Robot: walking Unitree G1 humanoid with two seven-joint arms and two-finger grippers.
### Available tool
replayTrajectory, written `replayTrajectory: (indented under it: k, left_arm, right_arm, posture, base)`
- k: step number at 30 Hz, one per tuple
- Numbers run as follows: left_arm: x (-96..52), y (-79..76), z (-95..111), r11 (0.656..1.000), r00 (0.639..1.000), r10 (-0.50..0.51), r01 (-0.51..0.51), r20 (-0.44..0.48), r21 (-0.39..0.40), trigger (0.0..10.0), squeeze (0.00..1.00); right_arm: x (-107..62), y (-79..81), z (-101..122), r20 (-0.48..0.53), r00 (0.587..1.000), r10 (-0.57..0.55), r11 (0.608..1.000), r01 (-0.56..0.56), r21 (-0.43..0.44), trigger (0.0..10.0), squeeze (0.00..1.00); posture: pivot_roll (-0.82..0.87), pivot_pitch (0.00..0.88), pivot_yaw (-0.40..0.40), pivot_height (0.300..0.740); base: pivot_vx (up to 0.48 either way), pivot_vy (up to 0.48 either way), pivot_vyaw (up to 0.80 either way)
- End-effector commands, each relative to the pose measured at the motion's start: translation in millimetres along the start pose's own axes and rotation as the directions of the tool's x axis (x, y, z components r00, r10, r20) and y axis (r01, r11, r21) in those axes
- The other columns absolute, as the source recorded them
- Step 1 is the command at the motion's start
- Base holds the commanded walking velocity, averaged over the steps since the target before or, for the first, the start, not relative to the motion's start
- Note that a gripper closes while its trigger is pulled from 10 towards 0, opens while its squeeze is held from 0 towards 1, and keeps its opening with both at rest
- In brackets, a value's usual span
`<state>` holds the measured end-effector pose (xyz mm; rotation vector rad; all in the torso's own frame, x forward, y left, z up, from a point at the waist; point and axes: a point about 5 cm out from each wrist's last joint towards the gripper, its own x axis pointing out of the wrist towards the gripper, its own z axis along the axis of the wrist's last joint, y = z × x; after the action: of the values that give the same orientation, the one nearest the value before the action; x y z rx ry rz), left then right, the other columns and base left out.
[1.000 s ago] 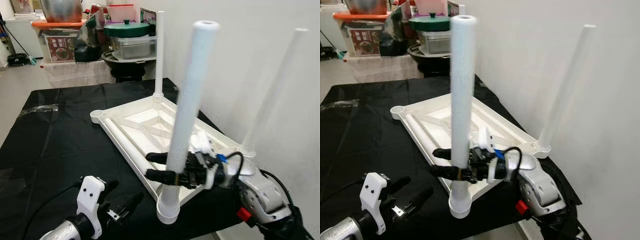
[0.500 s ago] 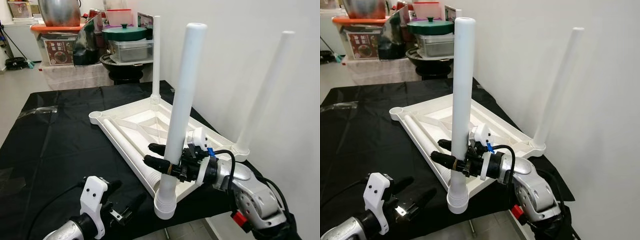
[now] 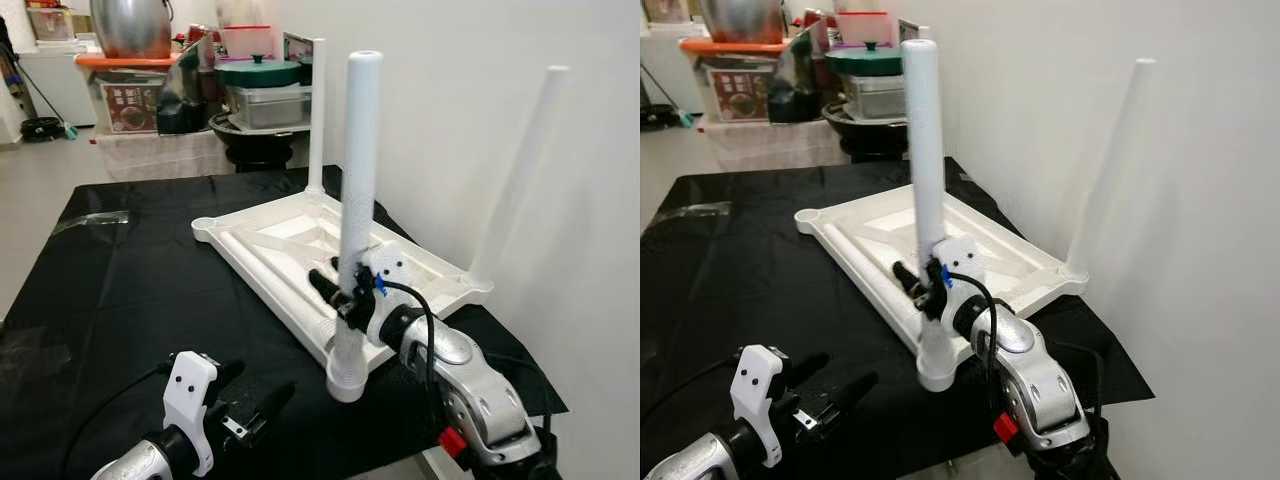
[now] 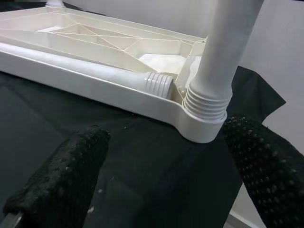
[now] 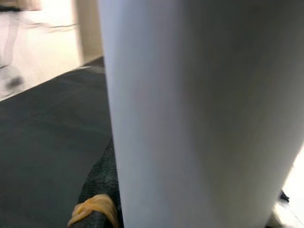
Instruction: Building children table
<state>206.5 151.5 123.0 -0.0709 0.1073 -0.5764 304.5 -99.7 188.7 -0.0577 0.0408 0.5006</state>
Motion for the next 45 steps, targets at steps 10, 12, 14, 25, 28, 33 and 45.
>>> replayTrajectory:
  k: [10,12,14,25,28,33,45]
  left_arm:
    - [1.5,1.8,-0.9,1.0,1.0,0.009,-0.009,-0.001,0.002,10.0,0.0]
    - [1.5,1.9,-1.0,1.0,1.0,0.014,-0.014,0.001,0.003,10.0,0.0]
    - [1.4,1.8,-1.0,1.0,1.0,0.016,-0.016,0.002,0.004,10.0,0.0]
    - [2.8,2.5,-1.1,1.0,1.0,0.015,-0.015,-0.001,0.006,10.0,0.0]
    - [3.6,2.6,-0.8,1.0,1.0,0.014,-0.014,0.0,0.007,10.0,0.0]
    - [3.9,2.8,-0.7,1.0,1.0,0.013,-0.013,0.0,0.009,10.0,0.0]
    - [3.4,3.3,-1.5,1.0,1.0,0.02,-0.02,0.001,0.006,10.0,0.0]
  right_arm:
    - [3.5,-22.8,-36.5,-0.179,0.965,-0.191,0.979,0.201,0.038,10.0,0.0]
    - [2.7,-37.1,-38.7,-0.174,0.93,-0.324,0.943,0.332,0.014,10.0,0.0]
    - [1.4,-43.2,-40.0,-0.175,0.909,-0.379,0.922,0.387,0.013,10.0,0.0]
    - [-3.1,-50.8,-43.4,-0.153,0.866,-0.475,0.87,0.489,0.066,10.0,0.0]
    - [-3.7,-50.8,-44.0,-0.15,0.86,-0.488,0.862,0.502,0.074,10.0,0.0]
    - [-3.6,-52.0,-44.7,-0.145,0.846,-0.513,0.847,0.526,0.077,10.0,0.0]
    - [-6.4,-58.0,-45.2,-0.133,0.807,-0.575,0.805,0.587,0.086,10.0,0.0]
  posture:
    - [0.1,0.0,-0.065,0.74]
    - [0.1,0.0,-0.065,0.74]
    - [0.11,0.0,-0.065,0.74]
    - [0.1,0.0,-0.059,0.74]
    - [0.1,0.0,-0.059,0.74]
    - [0.1,0.0,-0.059,0.74]
    - [0.1,0.0,-0.057,0.74]
  base:
    - [0.0,0.0,0.0]
    - [0.0,0.0,0.0]
    - [0.0,0.0,0.0]
    - [0.0,0.0,0.0]
    - [0.0,0.0,0.0]
    - [0.0,0.0,0.0]
    - [0.0,0.0,0.0]
